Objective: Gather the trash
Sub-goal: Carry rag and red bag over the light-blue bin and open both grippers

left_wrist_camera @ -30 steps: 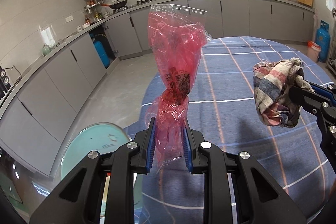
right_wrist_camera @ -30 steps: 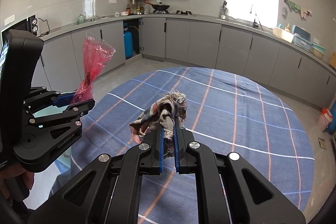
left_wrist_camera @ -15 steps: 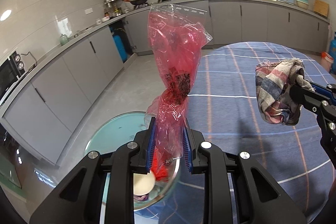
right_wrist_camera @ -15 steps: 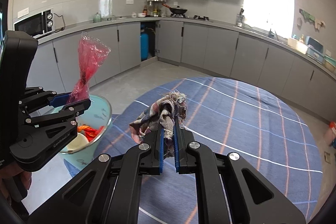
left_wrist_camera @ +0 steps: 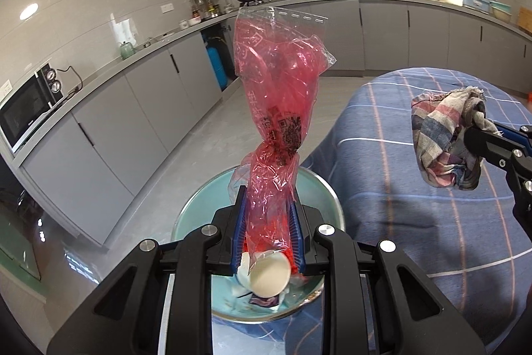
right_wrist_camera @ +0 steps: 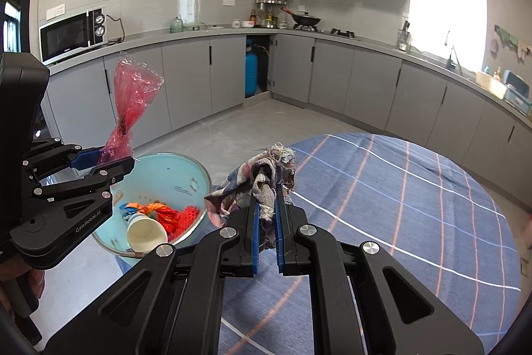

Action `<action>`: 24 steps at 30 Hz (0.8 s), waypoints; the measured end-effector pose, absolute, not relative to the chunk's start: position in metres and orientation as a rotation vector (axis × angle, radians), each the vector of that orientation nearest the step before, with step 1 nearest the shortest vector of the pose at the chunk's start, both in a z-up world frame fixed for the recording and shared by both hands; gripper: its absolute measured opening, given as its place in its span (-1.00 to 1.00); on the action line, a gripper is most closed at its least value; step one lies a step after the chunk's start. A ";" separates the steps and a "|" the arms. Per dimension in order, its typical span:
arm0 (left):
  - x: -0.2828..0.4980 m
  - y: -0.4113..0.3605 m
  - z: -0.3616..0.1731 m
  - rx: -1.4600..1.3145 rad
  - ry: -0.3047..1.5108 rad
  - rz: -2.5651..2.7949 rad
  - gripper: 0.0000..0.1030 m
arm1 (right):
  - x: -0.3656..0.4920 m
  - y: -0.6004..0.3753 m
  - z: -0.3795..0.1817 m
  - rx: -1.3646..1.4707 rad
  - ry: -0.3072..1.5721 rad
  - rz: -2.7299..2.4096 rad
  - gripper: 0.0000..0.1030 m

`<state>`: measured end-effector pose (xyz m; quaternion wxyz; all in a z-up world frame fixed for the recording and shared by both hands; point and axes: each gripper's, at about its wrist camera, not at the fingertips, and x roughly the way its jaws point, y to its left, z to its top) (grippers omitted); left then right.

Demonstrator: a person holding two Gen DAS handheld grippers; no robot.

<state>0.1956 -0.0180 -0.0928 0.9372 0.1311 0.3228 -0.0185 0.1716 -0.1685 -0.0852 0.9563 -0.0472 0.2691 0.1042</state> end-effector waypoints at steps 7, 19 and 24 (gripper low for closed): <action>0.195 0.001 -0.095 0.262 0.668 0.001 -0.55 | 0.177 -0.153 -0.085 -0.105 0.546 0.243 -0.83; 0.196 0.025 -0.092 0.261 0.672 0.055 -0.55 | 0.190 -0.129 -0.078 -0.117 0.533 0.298 -0.83; 0.198 0.034 -0.092 0.257 0.673 0.074 -0.55 | 0.195 -0.116 -0.078 -0.128 0.534 0.331 -0.83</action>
